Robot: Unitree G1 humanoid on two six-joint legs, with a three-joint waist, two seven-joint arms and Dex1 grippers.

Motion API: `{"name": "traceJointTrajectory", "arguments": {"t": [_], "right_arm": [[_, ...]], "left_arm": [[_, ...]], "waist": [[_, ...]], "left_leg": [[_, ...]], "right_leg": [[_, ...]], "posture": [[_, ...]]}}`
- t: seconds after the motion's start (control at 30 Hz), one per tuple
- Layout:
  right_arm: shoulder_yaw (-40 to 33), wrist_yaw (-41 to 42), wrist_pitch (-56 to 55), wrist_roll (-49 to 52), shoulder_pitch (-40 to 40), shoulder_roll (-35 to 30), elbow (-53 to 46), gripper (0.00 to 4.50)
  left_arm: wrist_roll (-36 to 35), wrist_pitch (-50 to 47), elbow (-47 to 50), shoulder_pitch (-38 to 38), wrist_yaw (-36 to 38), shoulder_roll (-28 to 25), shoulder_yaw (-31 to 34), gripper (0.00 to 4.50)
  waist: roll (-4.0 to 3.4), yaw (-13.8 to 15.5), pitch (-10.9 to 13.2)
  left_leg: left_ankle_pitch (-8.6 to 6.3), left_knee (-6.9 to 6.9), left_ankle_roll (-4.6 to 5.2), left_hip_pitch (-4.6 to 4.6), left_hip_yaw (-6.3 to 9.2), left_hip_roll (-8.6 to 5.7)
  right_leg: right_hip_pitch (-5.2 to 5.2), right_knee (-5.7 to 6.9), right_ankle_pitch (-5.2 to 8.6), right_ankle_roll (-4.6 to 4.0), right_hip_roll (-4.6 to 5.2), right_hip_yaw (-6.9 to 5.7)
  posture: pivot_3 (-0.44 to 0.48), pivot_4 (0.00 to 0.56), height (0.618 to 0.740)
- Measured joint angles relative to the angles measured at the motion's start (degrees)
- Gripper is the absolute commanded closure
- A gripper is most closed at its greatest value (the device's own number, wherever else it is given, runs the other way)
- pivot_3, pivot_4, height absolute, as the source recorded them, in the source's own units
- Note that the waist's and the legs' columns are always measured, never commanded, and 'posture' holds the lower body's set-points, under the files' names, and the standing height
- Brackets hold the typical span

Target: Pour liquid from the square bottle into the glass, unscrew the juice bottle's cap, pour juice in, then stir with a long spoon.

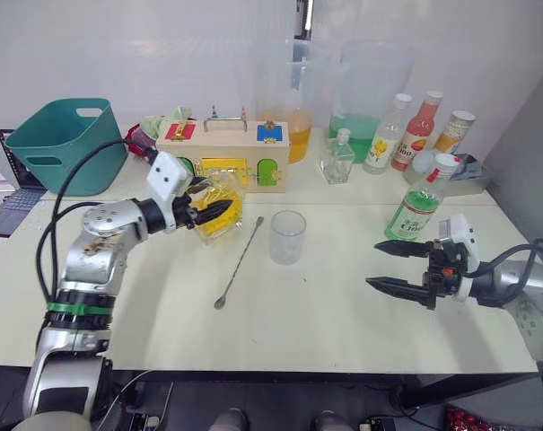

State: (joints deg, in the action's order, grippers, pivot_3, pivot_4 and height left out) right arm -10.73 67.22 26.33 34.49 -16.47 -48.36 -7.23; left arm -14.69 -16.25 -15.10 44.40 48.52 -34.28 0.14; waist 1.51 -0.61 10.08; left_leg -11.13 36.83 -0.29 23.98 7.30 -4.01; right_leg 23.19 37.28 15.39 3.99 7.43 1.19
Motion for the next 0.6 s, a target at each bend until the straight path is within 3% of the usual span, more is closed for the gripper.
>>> {"name": "traceJointTrajectory", "arguments": {"t": [0.33, 0.6], "right_arm": [[-2.05, -4.17, 0.06, 0.55, 3.62, 0.39, -5.27, 0.01], [-2.58, -7.56, 1.28, 0.71, 5.98, 0.70, -9.11, 0.01]], "left_arm": [[9.30, 12.44, -17.19, 9.57, -1.52, 4.59, -4.47, 1.70], [13.12, 15.06, -24.35, 14.21, -2.85, 8.41, -6.06, 1.70]], "waist": [[0.16, -0.16, 0.09], [0.33, -0.50, 0.19]], "left_leg": [[0.00, 0.13, 0.02, 0.06, 0.02, -0.04], [-0.01, 0.20, 0.03, 0.11, 0.03, -0.05]], "right_leg": [[0.09, 0.27, 0.00, 0.01, 0.02, -0.01], [0.13, 0.37, -0.01, 0.02, 0.02, -0.02]], "posture": [[0.000, 0.150, 0.740], [0.000, 0.150, 0.740]]}}
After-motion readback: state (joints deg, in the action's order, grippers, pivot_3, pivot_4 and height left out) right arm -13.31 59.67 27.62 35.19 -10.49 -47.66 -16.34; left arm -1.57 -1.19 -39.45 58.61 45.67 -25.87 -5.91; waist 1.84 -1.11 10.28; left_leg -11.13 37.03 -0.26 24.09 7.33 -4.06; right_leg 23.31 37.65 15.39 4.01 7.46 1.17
